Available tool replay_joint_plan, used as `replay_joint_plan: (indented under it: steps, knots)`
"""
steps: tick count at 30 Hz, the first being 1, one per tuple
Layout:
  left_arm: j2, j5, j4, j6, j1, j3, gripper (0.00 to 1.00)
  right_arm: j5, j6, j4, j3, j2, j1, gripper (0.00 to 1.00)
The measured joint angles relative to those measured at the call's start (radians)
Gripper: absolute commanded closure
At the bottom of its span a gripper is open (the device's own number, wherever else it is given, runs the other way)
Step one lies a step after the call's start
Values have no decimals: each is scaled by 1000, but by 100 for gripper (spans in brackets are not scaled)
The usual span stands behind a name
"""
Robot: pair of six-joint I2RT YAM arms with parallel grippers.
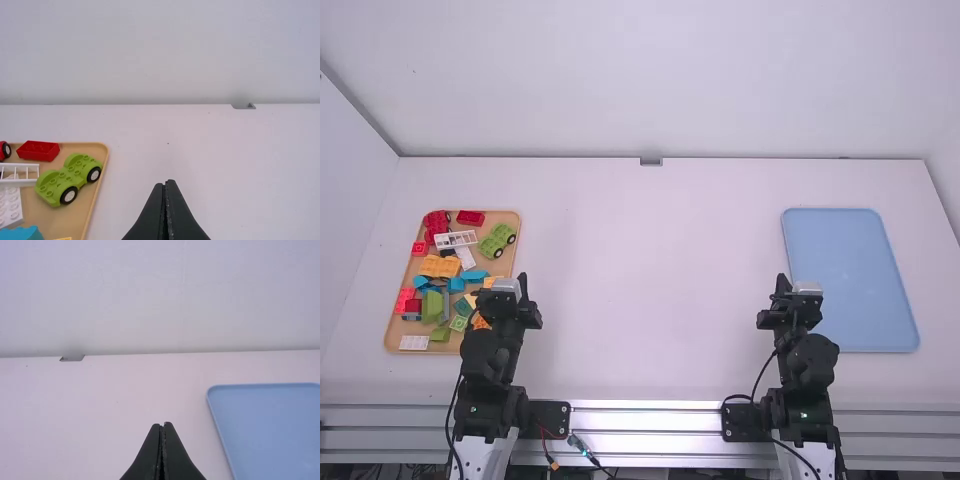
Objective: Assemble lego blocks to make yellow taxi
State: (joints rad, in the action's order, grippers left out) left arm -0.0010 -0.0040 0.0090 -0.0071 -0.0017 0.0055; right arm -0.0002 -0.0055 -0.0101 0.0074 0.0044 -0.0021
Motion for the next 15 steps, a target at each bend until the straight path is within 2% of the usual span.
replay_joint_plan:
  steps: [7,15]
  knots:
    - [0,0,3,0,0,0,98,1,-1,-4,0,1,0,98]
    - [47,0,-3,0,0,5,91,-4,0,-9,3,48,0,91]
